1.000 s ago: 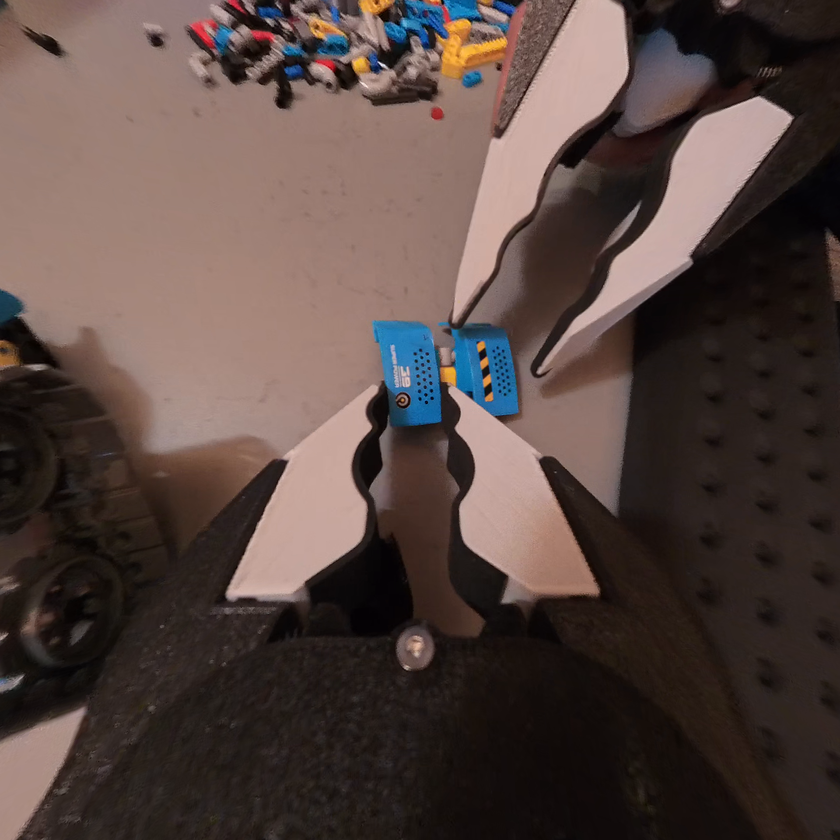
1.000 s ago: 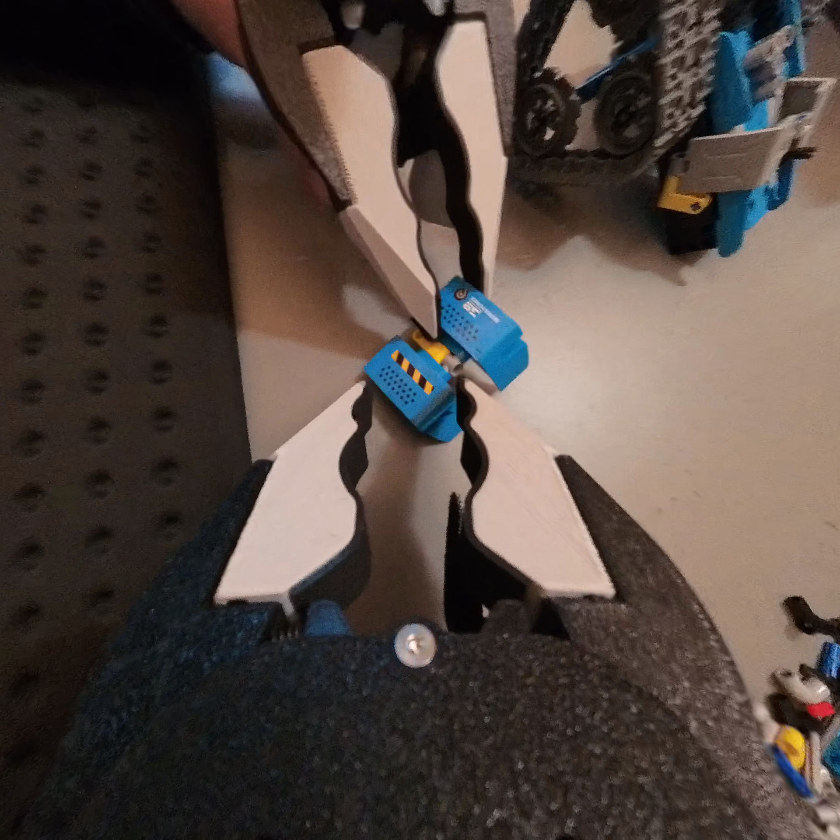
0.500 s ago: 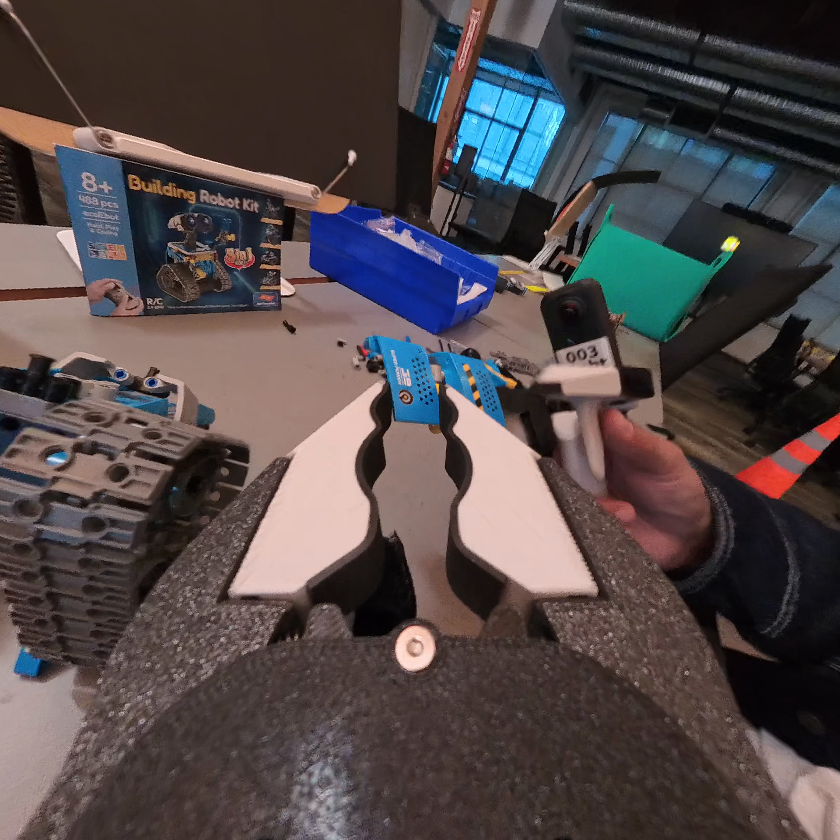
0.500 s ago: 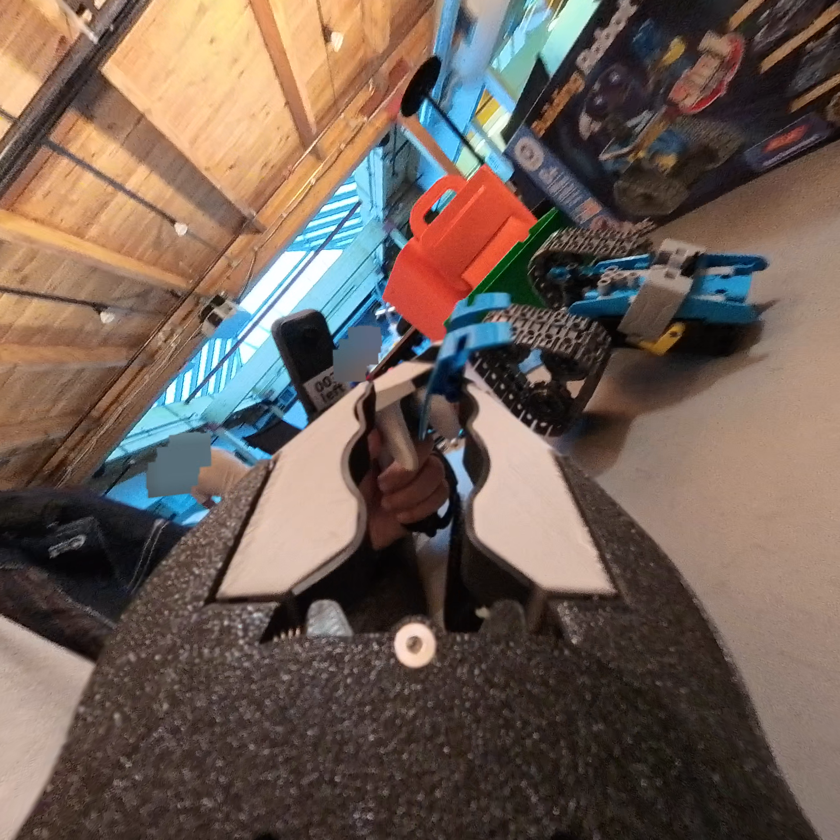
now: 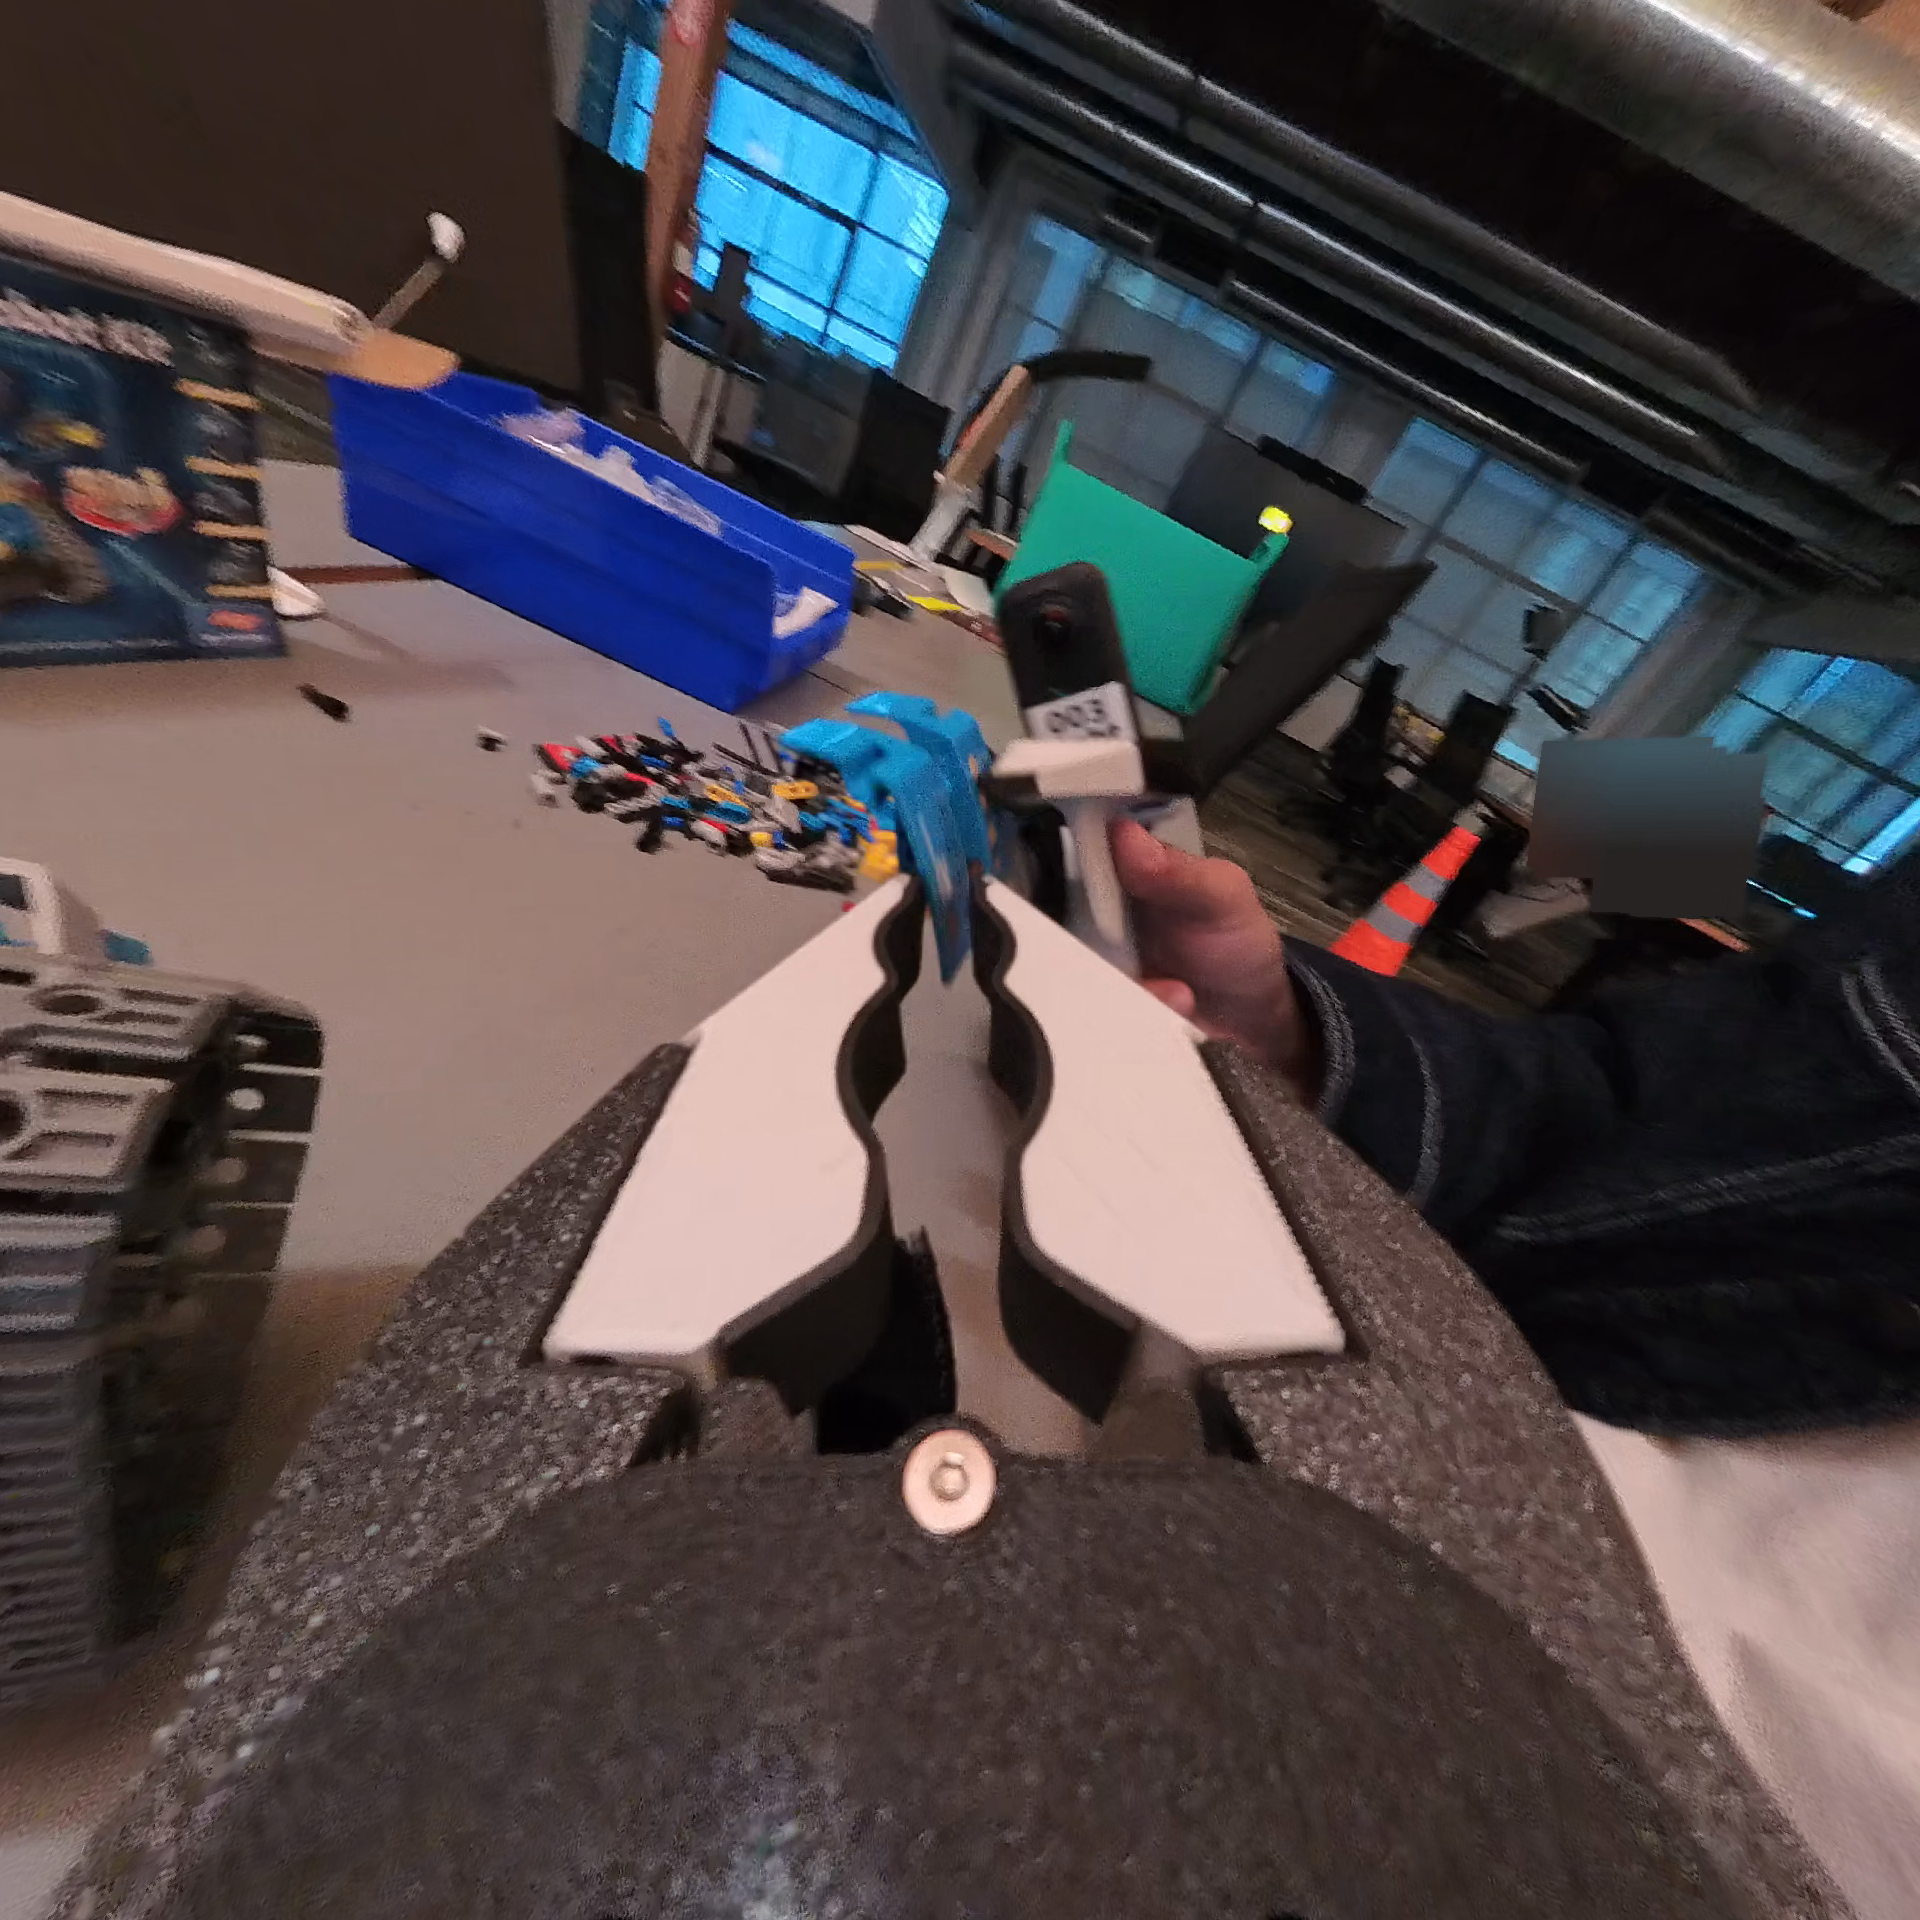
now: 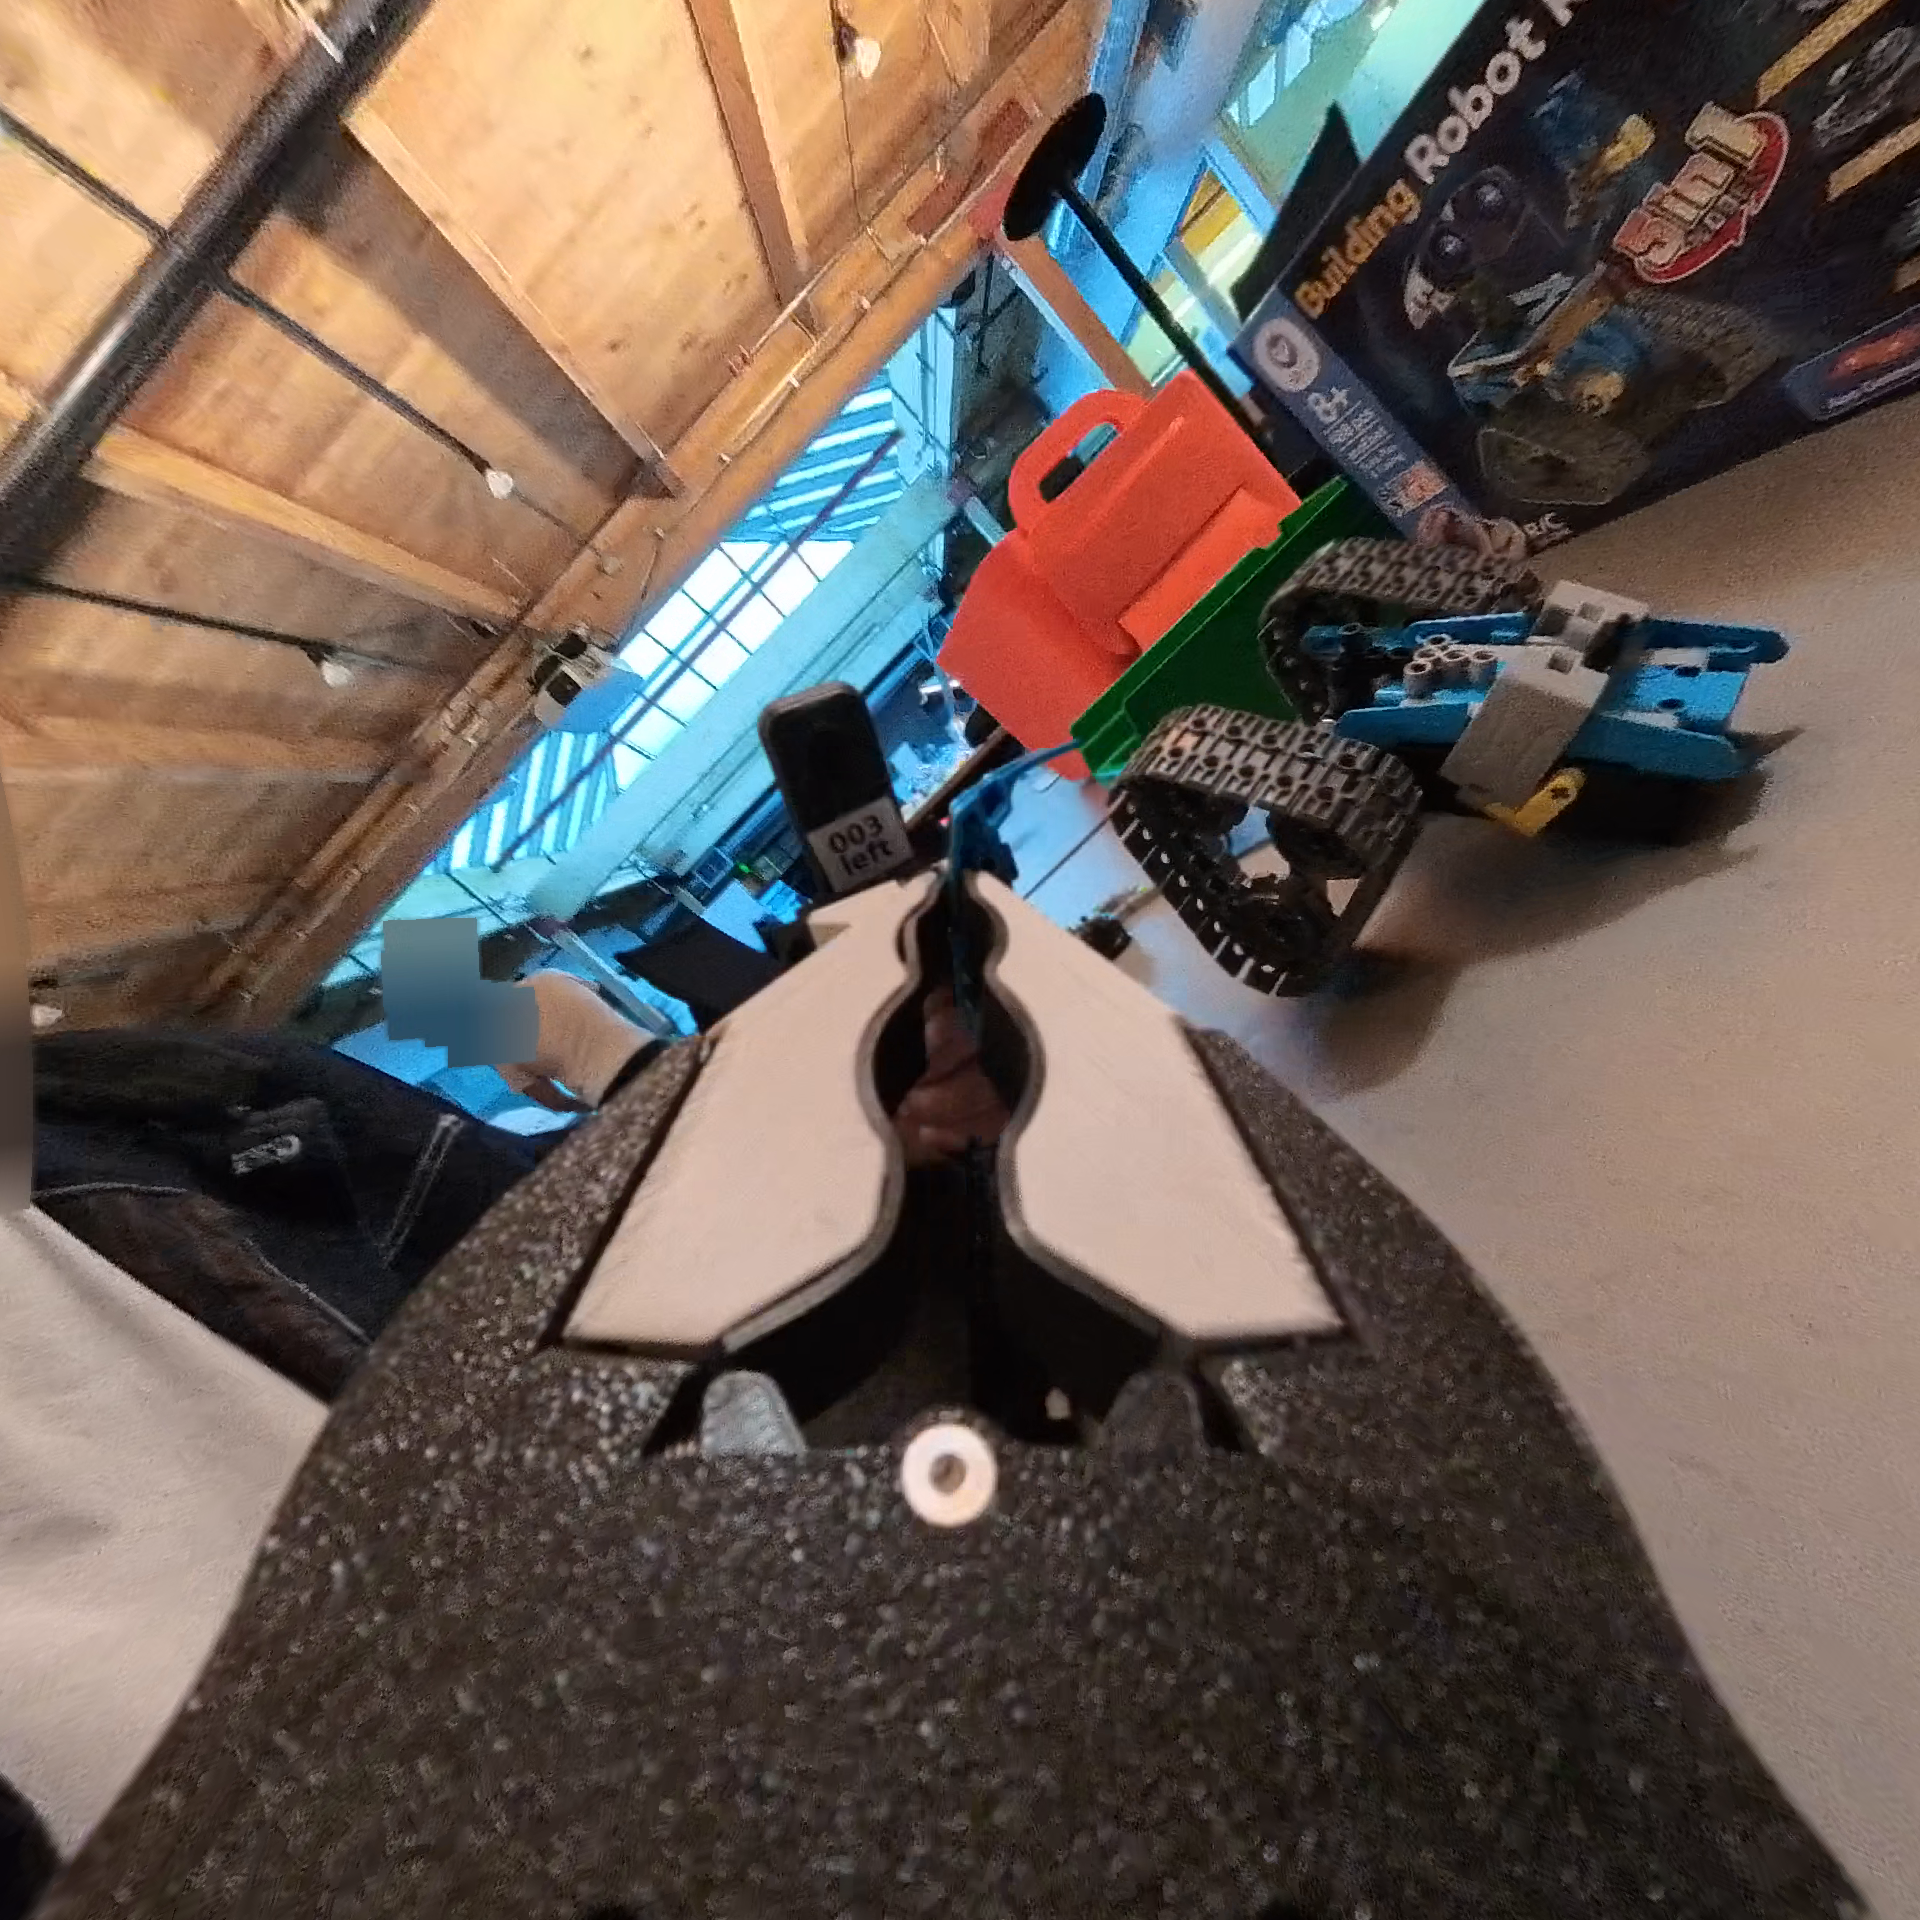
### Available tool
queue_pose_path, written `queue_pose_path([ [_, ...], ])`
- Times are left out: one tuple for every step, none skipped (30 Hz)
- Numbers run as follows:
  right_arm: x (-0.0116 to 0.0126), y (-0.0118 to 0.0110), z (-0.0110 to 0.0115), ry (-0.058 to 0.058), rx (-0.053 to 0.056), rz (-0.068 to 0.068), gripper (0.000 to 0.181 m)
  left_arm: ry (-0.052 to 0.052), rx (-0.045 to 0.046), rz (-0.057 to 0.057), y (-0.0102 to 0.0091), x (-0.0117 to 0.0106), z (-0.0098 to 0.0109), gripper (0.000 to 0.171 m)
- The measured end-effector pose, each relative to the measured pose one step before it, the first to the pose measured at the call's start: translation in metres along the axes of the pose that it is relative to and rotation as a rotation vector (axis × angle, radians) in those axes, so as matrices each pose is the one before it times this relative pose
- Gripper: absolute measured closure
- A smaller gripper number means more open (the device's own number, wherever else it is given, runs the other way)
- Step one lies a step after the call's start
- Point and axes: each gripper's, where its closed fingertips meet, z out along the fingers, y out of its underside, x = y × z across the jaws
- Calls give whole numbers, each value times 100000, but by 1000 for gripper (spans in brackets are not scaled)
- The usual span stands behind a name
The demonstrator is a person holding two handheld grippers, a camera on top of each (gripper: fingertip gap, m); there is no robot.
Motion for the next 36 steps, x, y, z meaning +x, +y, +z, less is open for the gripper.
queue_pose_path([
  [213, -24, -110, -199, 268, 2294, 181, 972, -735, -658, 163, 115, 83, 164],
  [-5, 109, 20, -950, -386, 1670, 181, 119, -298, 62, 90, 39, 81, 162],
  [-223, 204, 172, -2209, -932, 1543, 181, 1274, -251, 541, 34, 275, 86, 161],
  [-306, 373, 298, -2287, -2046, 940, 181, 2186, -482, 776, 44, 480, 73, 160],
  [-438, 184, 251, -1670, -1074, -1725, 181, 715, -233, 2280, 10, 359, -22, 163],
  [-337, 72, 190, 595, -1090, -4512, 179, -1515, 186, 4866, -89, 173, -171, 170],
  [-128, 112, 183, 2962, -1890, -7441, 178, -2225, -162, 7470, -94, 207, -219, 171],
  [-315, 136, 139, 2436, -2334, -8818, 175, -2340, -803, 10914, -23, 316, -258, 171],
  [-489, 178, 133, 2025, -2532, -9851, 174, -3007, -1072, 15185, -29, 385, -321, 171],
  [-512, 271, 125, 2336, -2885, -12141, 174, -4143, -1634, 19489, 9, 456, -381, 171],
  [-294, 411, 62, 3590, -4017, -12957, 172, -5624, -2718, 22827, 170, 381, -417, 171],
  [66, 600, -22, 5100, -5119, -11544, 171, -6251, -4475, 24067, 517, 330, -368, 171],
  [-10, 631, -124, 3110, -4463, -8464, 172, -6235, -5839, 23797, 711, 353, -264, 171],
  [123, 471, -208, 2120, -2289, -3478, 173, -5694, -6071, 20942, 661, 344, -121, 171],
  [228, 232, -253, 405, -105, 911, 173, -2894, -4636, 14492, 464, 489, 76, 171],
  [129, 81, -184, -2512, 416, 4889, 170, -661, -1785, 7236, 88, 486, 169, 171],
  [133, 69, -86, -3781, -2, 7728, 165, -1466, -493, 2815, -68, -1, 143, 171],
  [-40, -27, -23, -5436, 638, 8779, 152, -2289, -771, 1737, 17, -341, 57, 171],
  [-209, -126, -30, -6316, 838, 9515, 145, -2027, -621, 1334, 103, -298, 11, 171],
  [-315, -211, -91, -5852, 1020, 7968, 143, -185, -800, 0, 217, 21, 53, 171],
  [-357, -265, -125, -4349, 1721, 4116, 141, 1971, -448, -1846, 192, 315, 91, 171],
  [-87, -197, -92, -752, 1277, 198, 142, 2446, 386, -3396, 45, 303, 75, 171],
  [249, 32, -20, 2450, -107, -3068, 143, 2208, 1072, -4101, -158, 150, 5, 171],
  [409, 188, 29, 3756, -854, -4616, 144, 3066, 1664, -4773, -300, 245, -30, 171],
  [167, 195, 119, 1981, -944, -3811, 145, 3981, 2428, -6184, -397, 375, -14, 171],
  [-174, 239, 163, -686, -1321, -1432, 147, 3014, 2470, -6346, -408, 181, -39, 171],
  [-319, 286, 173, -2101, -1631, 299, 150, 975, 1720, -4070, -350, -108, -71, 171],
  [-281, 315, 172, -2022, -1743, 516, 152, -155, 1364, -1788, -277, -199, -96, 171],
  [-207, 322, 176, -1267, -1706, 45, 154, 514, 997, -1503, -185, -28, -66, 171],
  [-183, 263, 150, -737, -1531, -861, 156, 1169, 330, -1901, -69, 90, -16, 171],
  [-102, 174, 94, -13, -1143, -1784, 159, 904, 119, -1314, -51, 87, -9, 171],
  [-72, -2, 29, 419, -209, -2198, 160, 499, 362, -547, -99, 40, -46, 171],
  [-118, -141, -50, 193, 671, -2223, 162, 566, 531, -1066, -113, 44, -40, 171],
  [-140, -109, -23, -21, 492, -2038, 164, 1156, 643, -2998, -102, 57, -21, 171],
  [-87, -90, 12, 312, 359, -1453, 164, 1967, 631, -5450, -96, 50, -14, 171],
  [-95, -135, 5, 128, 638, -904, 165, 2552, 892, -7308, -127, 41, -21, 171],
])
